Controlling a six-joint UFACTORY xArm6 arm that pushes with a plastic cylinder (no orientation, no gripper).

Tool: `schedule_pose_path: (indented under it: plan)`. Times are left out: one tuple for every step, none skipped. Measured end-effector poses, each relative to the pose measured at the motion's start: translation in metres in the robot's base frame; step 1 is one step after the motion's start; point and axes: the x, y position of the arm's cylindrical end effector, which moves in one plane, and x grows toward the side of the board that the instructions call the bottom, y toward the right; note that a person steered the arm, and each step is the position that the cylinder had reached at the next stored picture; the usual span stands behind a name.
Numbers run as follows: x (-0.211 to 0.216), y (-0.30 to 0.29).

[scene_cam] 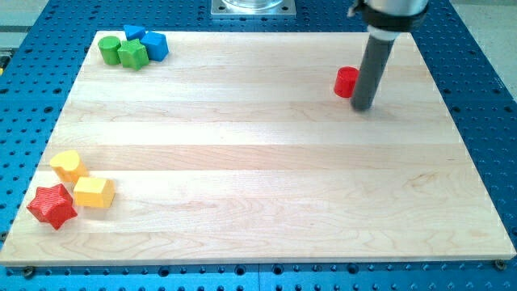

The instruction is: Move the red circle to the top right of the yellow hexagon

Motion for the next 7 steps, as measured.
schedule_pose_path:
  plan:
    - [-0.025,-0.005]
    - [-0.029,-0.055]
    - [-0.053,-0.058]
    - [-0.067,-0.102]
    - [-0.067,-0.168]
    - [-0.089,-0.163]
    - [-0.095,-0.217]
